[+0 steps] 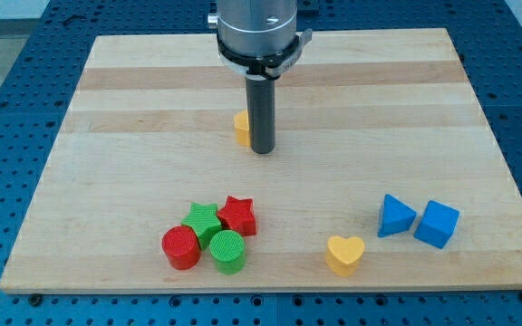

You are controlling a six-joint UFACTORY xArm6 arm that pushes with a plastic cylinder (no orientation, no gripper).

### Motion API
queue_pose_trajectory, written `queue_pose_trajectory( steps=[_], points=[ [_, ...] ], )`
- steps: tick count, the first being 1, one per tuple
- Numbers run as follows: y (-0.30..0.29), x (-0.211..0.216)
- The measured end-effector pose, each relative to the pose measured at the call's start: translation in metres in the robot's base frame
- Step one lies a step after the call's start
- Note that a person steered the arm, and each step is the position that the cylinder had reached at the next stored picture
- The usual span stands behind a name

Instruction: Slide the blue cube along with the blue triangle left and up

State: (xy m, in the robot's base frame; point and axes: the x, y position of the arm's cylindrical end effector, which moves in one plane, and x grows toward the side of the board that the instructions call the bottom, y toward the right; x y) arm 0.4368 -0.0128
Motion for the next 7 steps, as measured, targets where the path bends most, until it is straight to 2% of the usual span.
queue_pose_trajectory(
  steps=[1,2,4,5,7],
  points=[
    [0.053,0.000],
    [0.145,0.003],
    [0.315,0.054],
    [0.347,0.085],
    [0.336,0.149]
  ],
)
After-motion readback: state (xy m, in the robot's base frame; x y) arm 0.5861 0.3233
